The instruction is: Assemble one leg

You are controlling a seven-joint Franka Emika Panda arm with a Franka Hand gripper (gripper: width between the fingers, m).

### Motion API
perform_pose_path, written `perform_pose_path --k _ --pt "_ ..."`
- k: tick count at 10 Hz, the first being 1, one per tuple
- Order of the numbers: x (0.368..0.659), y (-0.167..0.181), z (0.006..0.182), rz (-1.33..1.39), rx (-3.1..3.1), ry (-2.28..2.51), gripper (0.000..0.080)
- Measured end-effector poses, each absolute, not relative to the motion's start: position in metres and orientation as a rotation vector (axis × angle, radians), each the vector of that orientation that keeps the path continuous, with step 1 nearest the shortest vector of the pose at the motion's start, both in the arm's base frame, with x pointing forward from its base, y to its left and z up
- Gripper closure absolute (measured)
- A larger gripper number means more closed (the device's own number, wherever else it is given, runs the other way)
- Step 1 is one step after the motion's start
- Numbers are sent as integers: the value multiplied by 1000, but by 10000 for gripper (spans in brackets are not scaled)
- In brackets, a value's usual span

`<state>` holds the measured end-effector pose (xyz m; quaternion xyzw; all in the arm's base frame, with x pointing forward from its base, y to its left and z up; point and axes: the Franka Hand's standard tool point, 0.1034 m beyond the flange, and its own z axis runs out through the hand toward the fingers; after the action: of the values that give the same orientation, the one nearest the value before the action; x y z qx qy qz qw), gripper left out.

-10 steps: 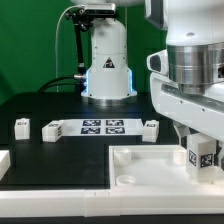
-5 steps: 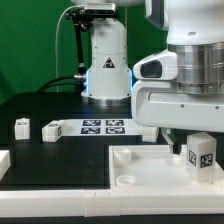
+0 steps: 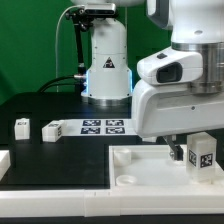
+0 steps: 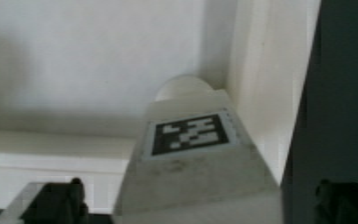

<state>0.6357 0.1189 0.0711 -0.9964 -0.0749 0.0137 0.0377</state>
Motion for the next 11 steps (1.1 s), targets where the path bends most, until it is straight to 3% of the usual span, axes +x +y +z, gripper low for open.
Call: perform_pose_path --k 2,4,5,6,8,11 --pt "636 117 71 35 -3039 -403 151" --pt "636 117 70 36 -3040 -400 398" --pt "636 117 70 37 -3041 -391 398" --pt "636 117 70 39 -3046 -348 509" --pt "636 117 70 44 -3058 -216 509" --pt "635 115 69 51 -3037 483 509"
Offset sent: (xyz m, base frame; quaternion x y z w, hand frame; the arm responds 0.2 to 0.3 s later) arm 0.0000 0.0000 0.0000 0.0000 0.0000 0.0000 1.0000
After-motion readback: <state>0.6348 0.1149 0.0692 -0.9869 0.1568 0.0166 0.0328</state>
